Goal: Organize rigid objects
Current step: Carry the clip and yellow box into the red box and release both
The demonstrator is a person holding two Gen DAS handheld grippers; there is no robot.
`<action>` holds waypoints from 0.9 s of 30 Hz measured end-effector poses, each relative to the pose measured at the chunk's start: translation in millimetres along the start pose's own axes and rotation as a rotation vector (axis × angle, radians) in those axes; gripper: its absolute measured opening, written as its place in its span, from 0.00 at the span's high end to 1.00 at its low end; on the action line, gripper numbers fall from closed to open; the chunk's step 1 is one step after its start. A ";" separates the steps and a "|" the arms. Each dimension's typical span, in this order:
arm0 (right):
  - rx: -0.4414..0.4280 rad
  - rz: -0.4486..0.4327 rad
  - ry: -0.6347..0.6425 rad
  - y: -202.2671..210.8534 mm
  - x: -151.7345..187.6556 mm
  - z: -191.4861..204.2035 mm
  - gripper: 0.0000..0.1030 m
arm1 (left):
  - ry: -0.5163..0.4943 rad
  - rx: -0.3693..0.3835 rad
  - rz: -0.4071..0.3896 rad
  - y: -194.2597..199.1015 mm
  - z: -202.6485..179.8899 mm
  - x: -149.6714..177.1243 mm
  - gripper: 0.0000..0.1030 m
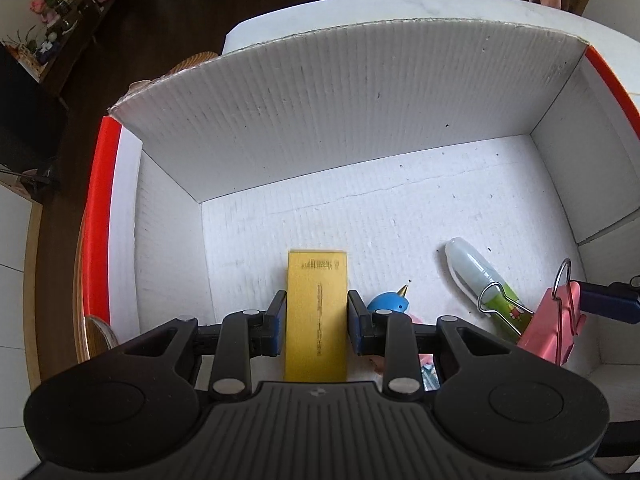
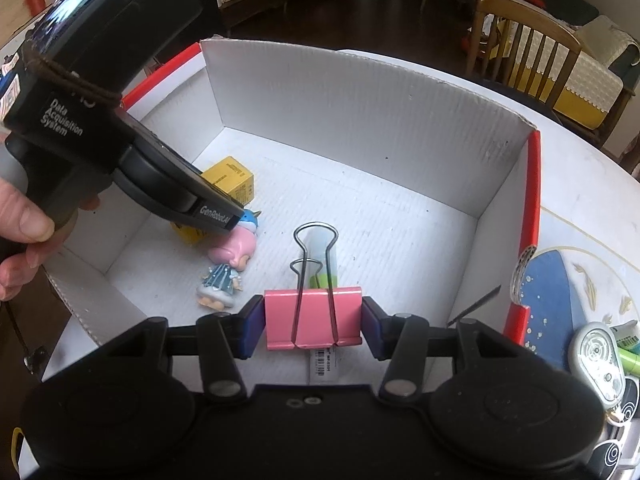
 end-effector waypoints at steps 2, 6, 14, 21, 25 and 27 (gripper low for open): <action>0.004 -0.004 0.001 2.1 0.4 0.5 0.51 | 0.002 0.000 -0.004 3.1 -0.3 1.8 0.72; 0.005 -0.021 0.004 9.4 1.0 1.7 0.50 | 0.012 0.008 -0.022 12.2 -1.1 5.1 0.71; -0.010 -0.074 0.009 33.0 -0.3 0.8 0.42 | 0.036 0.043 -0.048 29.6 1.8 6.1 0.71; -0.027 -0.135 -0.021 61.6 1.9 -6.8 0.41 | 0.056 0.067 -0.093 53.5 -0.4 13.4 0.71; -0.039 -0.174 -0.039 80.3 5.2 -11.2 0.38 | 0.056 0.080 -0.129 71.6 -5.8 18.1 0.71; -0.047 -0.190 -0.046 89.2 7.4 -13.7 0.37 | 0.053 0.101 -0.144 80.7 -10.4 20.6 0.71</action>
Point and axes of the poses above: each gripper's, at about its wrist camera, not at the fingertips, and y roughly against the way its jaws point, z to its left, x to its underside, the point moved 6 cm from there along -y, roughly the way its jaws point, and after that the axes turned 3 degrees about -x, right-handed, at the moved point
